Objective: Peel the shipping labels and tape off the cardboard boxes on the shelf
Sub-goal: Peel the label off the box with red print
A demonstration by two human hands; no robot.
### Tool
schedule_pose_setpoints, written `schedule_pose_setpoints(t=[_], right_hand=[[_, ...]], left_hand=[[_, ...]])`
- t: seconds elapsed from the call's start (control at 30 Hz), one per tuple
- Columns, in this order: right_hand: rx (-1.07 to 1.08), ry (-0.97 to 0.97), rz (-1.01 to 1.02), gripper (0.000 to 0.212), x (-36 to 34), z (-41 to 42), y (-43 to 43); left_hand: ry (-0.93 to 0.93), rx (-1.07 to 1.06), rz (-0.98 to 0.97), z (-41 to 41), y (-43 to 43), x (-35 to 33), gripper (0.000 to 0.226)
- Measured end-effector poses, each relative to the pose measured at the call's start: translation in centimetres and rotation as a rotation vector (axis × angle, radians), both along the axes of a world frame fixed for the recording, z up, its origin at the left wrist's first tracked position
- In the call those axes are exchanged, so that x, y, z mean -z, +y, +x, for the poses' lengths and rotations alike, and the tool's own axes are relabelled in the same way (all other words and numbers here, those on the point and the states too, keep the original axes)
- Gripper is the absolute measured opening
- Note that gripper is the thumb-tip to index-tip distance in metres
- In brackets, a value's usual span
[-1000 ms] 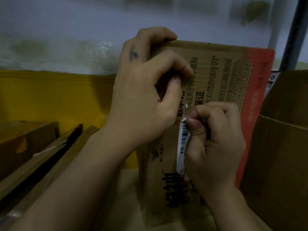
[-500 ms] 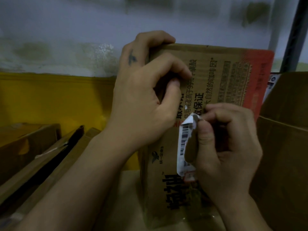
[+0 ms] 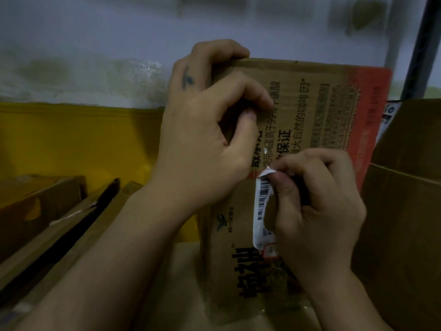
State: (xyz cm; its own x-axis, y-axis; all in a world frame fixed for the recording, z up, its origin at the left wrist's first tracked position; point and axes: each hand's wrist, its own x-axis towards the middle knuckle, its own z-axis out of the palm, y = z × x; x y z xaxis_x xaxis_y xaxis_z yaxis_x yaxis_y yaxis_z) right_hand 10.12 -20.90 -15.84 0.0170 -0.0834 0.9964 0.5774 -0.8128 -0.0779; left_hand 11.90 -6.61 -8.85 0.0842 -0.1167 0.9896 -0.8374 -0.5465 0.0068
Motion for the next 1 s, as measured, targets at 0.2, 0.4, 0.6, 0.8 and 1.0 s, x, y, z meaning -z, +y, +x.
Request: schedule_pose_setpoints(t=[0.2, 0.4, 0.6, 0.8, 1.0], right_hand=[[-0.005, 0.024, -0.017, 0.005, 0.0, -0.6, -0.3], [-0.018, 0.068, -0.046, 0.006, -0.2, -0.9, -0.8], [-0.028, 0.086, -0.076, 0.011, -0.2, -0.7, -0.8], [-0.017, 0.128, -0.072, 0.005, 1.1, -1.7, -0.8], [-0.002, 0.156, -0.015, 0.007, 1.5, -2.7, 0.1]], left_hand=[[-0.01, 0.009, -0.009, 0.0, -0.3, 0.1, 0.011], [0.002, -0.013, -0.003, -0.1, -0.4, 0.2, 0.011], [0.068, 0.004, 0.072, -0.1, 0.3, 0.1, 0.021], [0.147, -0.064, 0.228, -0.5, 1.0, -0.1, 0.05], [0.2, -0.085, 0.243, -1.4, 0.9, -0.3, 0.061]])
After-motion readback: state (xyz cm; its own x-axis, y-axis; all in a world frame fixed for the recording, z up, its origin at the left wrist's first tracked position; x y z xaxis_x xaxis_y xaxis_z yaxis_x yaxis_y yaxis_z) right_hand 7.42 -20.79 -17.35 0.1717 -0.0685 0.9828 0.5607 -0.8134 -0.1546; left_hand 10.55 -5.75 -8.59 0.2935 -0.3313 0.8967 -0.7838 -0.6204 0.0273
